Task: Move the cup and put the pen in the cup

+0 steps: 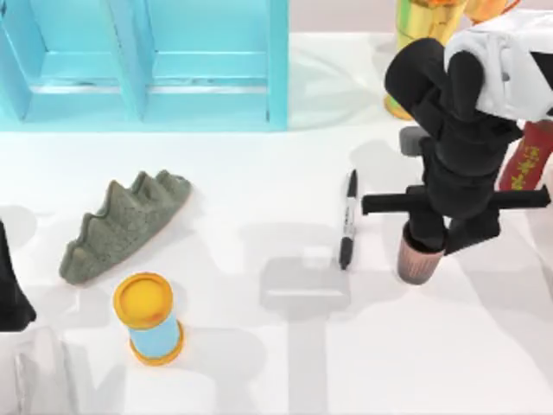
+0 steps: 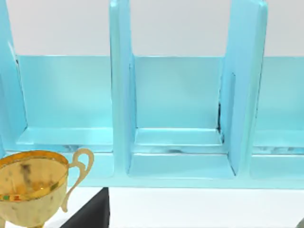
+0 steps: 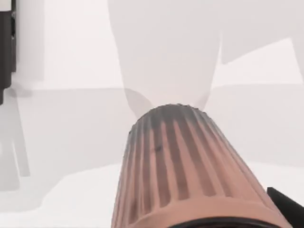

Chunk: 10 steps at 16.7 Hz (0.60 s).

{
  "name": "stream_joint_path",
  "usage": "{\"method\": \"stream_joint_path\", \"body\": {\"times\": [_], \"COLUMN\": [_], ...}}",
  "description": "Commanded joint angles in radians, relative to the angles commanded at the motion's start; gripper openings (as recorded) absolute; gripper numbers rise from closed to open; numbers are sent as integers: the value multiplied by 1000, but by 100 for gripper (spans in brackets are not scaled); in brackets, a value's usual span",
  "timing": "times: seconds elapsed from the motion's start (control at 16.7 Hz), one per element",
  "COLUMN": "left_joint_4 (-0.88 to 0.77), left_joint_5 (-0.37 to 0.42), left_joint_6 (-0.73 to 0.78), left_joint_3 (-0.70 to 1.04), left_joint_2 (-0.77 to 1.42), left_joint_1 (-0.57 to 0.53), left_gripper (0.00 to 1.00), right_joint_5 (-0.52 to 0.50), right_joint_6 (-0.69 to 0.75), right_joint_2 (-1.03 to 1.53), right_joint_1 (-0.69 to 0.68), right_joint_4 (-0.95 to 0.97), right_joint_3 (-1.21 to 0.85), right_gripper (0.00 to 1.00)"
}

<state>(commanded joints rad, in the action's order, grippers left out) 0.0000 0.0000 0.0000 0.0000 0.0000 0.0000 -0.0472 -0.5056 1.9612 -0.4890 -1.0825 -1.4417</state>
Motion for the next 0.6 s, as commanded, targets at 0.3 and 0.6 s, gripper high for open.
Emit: {"method": "stream_joint_path", "body": {"times": [0.3,0.6], "left_joint_4": [0,0], "left_joint_5": [0,0], "left_joint_6": [0,0], "left_joint_3": [0,0], "left_joint_2": [0,0], "left_joint_1": [0,0], "left_gripper": [100,100], "right_joint_5": [0,0], "right_joint_6": [0,0], "right_joint_2": [0,0], "right_joint_1": [0,0], "right_joint_4": [0,0], "right_joint_3": [0,0], "right_gripper": [45,83]}}
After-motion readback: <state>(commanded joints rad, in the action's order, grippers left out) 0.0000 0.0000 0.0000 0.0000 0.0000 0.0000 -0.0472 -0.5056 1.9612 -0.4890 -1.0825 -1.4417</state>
